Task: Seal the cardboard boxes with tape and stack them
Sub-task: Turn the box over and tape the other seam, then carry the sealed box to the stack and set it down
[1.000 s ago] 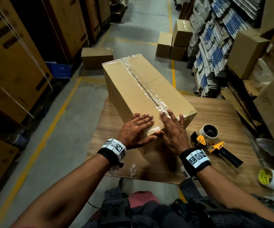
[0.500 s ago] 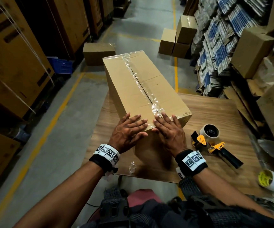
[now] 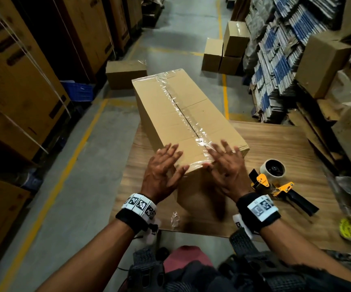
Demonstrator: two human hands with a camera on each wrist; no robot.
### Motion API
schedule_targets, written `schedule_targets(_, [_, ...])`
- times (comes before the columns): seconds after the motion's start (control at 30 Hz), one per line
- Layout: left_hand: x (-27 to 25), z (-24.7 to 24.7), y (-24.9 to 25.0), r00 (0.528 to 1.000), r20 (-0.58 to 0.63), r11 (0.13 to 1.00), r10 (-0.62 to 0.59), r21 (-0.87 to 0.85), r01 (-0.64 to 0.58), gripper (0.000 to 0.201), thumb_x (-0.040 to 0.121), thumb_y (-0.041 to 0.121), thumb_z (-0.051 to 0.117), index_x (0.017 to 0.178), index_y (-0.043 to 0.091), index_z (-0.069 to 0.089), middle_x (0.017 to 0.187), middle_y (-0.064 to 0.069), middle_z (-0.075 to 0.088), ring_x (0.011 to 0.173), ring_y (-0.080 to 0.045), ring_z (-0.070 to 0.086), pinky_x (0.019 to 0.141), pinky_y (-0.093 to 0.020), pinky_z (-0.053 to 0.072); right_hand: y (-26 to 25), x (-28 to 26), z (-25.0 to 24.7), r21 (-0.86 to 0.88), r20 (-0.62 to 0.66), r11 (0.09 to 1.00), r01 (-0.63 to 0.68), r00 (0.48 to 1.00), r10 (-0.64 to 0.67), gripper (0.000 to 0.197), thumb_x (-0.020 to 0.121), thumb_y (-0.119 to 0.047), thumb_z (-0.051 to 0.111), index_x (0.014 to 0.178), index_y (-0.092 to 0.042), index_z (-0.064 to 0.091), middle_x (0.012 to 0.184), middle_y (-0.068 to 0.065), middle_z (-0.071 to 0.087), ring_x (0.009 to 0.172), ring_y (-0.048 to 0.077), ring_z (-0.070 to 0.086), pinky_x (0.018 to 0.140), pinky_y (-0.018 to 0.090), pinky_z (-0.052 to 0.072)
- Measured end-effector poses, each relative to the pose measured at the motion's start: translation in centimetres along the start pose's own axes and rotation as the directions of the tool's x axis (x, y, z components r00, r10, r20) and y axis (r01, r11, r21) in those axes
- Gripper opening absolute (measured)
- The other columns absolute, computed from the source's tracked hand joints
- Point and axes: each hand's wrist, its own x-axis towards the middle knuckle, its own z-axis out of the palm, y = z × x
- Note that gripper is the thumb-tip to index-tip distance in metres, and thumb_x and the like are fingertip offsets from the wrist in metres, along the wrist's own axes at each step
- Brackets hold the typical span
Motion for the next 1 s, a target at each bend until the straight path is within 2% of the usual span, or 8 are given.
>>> schedule_targets(0.07, [0.9, -1.1, 0.7, 0.960, -0.025, 0.959, -0.279, -0.062, 0.277, 0.062, 0.097, 0.058, 0.059, 0.143, 0.017, 0.063, 0.157, -0.007, 0.051, 0.149, -0.020, 0.043, 0.121, -0.043, 0.038, 1.8, 1.6, -1.0, -0.002, -0.068, 0.981, -0.192, 0.979, 0.192, 0.049, 0.097, -0.049, 0.063, 0.138, -0.022, 0.064, 0.151, 0.007, 0.056, 0.149, 0.029, 0.040, 0.118, 0.059, 0.030])
schedule_targets(0.2, [3.1, -2.6, 1.7, 0.695, 0.175, 0.607, -0.698, -0.369, 0.703, 0.106, 0.072, 0.091, 0.057, 0.159, 0.035, 0.038, 0.166, -0.001, 0.037, 0.151, -0.018, 0.037, 0.121, -0.049, 0.036, 5.4, 4.8, -3.5, 0.089, 0.073, 0.792, -0.604, 0.797, 0.599, 0.082, 0.086, -0.085, 0.048, 0.140, -0.025, 0.062, 0.152, 0.011, 0.053, 0.145, 0.029, 0.044, 0.121, 0.050, 0.033])
schedule_targets(0.4, [4.7, -2.6, 4.3, 0.289, 0.566, -0.034, -0.772, -0.491, 0.870, 0.116, 0.068, 0.098, 0.054, 0.163, 0.045, 0.015, 0.174, -0.001, 0.012, 0.156, -0.038, 0.019, 0.107, -0.079, 0.025, 7.2, 4.8, -4.0, 0.249, 0.384, 0.384, -0.889, 0.455, 0.803, 0.111, 0.062, -0.087, 0.073, 0.152, -0.031, 0.041, 0.145, 0.008, 0.056, 0.127, 0.029, 0.058, 0.097, 0.050, 0.053])
schedule_targets(0.53, [4.1, -1.4, 4.9, 0.298, 0.600, -0.071, -0.742, -0.512, 0.856, 0.116, 0.070, 0.085, 0.072, 0.163, 0.037, 0.022, 0.169, -0.009, 0.028, 0.151, -0.040, 0.030, 0.100, -0.072, 0.038, 6.6, 4.0, -2.8, 0.440, 0.527, 0.195, -0.877, 0.428, 0.734, 0.059, 0.070, -0.069, 0.077, 0.122, -0.042, 0.065, 0.122, 0.004, 0.071, 0.105, 0.027, 0.067, 0.070, 0.052, 0.061])
schedule_targets(0.6, [4.3, -2.0, 5.5, 0.354, 0.531, 0.021, -0.770, -0.533, 0.846, 0.112, 0.062, 0.079, 0.082, 0.155, 0.042, 0.033, 0.161, -0.003, 0.043, 0.143, -0.039, 0.042, 0.099, -0.068, 0.043, 6.0, 4.4, -2.3, 0.525, 0.491, 0.242, -0.816, 0.523, 0.696, 0.047, 0.074, -0.061, 0.077, 0.117, -0.043, 0.070, 0.111, 0.003, 0.076, 0.094, 0.024, 0.071, 0.079, 0.061, 0.062])
schedule_targets(0.7, [4.8, -3.7, 5.1, 0.414, 0.414, 0.138, -0.810, -0.552, 0.823, 0.057, 0.085, 0.050, 0.078, 0.136, 0.046, 0.051, 0.133, 0.008, 0.068, 0.122, -0.028, 0.060, 0.091, -0.054, 0.050, 4.4, 6.3, -1.4, 0.612, 0.456, 0.318, -0.724, 0.652, 0.606, 0.028, 0.090, -0.046, 0.075, 0.118, -0.046, 0.072, 0.106, -0.007, 0.078, 0.092, 0.017, 0.072, 0.092, 0.058, 0.059])
schedule_targets(0.9, [7.1, -9.0, 3.0, 0.444, 0.163, 0.286, -0.881, -0.564, 0.775, 0.017, 0.100, 0.035, 0.068, 0.115, 0.040, 0.060, 0.108, 0.014, 0.073, 0.095, -0.008, 0.065, 0.072, -0.030, 0.048, 0.6, 12.5, 1.0, 0.682, 0.513, 0.279, -0.677, 0.714, 0.477, 0.028, 0.095, -0.043, 0.071, 0.123, -0.038, 0.072, 0.108, -0.007, 0.078, 0.102, 0.021, 0.074, 0.090, 0.057, 0.060])
schedule_targets(1.0, [7.5, -11.7, 0.8, 0.385, 0.008, 0.300, -0.923, -0.612, 0.732, 0.074, 0.084, 0.070, 0.072, 0.144, 0.030, 0.056, 0.131, 0.005, 0.070, 0.115, -0.018, 0.066, 0.076, -0.038, 0.056, -2.0, 15.7, 2.1, 0.708, 0.510, 0.295, -0.642, 0.753, 0.416, 0.031, 0.096, -0.047, 0.069, 0.127, -0.040, 0.070, 0.112, -0.007, 0.077, 0.106, 0.021, 0.072, 0.091, 0.053, 0.061])
